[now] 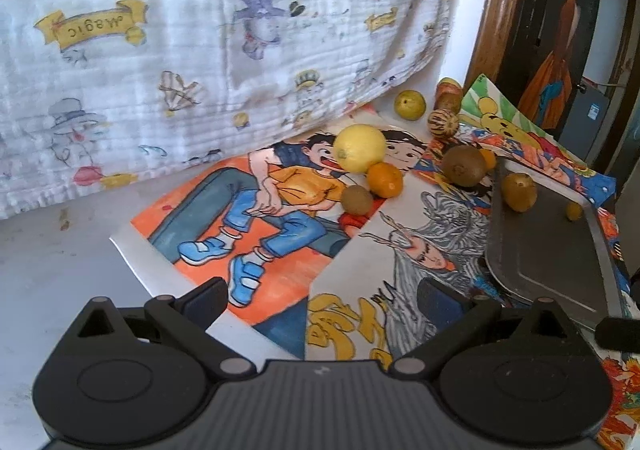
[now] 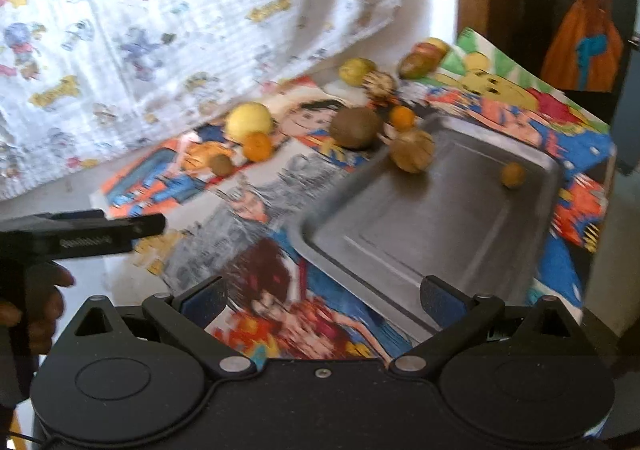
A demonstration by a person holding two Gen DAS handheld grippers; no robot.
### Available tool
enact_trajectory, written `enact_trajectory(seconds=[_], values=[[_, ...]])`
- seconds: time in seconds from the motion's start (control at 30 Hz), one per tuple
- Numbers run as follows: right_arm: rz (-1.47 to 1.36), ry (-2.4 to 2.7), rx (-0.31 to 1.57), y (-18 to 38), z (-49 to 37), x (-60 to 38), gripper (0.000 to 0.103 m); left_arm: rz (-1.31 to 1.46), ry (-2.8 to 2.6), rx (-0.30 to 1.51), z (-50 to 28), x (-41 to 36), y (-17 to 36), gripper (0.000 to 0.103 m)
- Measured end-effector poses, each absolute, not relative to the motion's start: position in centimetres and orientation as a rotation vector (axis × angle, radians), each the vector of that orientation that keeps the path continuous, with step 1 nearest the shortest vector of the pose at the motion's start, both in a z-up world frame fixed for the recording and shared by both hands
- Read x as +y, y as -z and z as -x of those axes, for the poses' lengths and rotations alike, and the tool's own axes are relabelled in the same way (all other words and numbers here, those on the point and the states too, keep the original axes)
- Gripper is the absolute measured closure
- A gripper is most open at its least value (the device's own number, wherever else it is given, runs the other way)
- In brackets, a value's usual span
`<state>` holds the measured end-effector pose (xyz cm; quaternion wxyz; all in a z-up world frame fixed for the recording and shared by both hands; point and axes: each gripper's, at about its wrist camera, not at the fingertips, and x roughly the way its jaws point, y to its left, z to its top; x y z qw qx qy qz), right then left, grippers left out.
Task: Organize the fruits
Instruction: 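Withdraw both open tools from the tray, then move the right tool to a small orange while the left tool reaches a small brown fruit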
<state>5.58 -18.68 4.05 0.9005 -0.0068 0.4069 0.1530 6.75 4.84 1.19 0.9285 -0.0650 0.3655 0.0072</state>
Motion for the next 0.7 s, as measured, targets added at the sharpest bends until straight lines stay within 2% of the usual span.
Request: enact_trajectory(seconds=[0.5, 0.7], values=[[-0.039, -0.467, 0.542, -11.9, -11.4, -15.9, 0.000, 0.095, -0.064, 0.698, -9.2, 6.7, -3.1, 0.000], [-0.081, -0.493, 0.500, -11.4, -15.5, -15.8, 0.001, 0.079, -0.048, 0.676, -10.4, 6.1, -3.1, 0.000]])
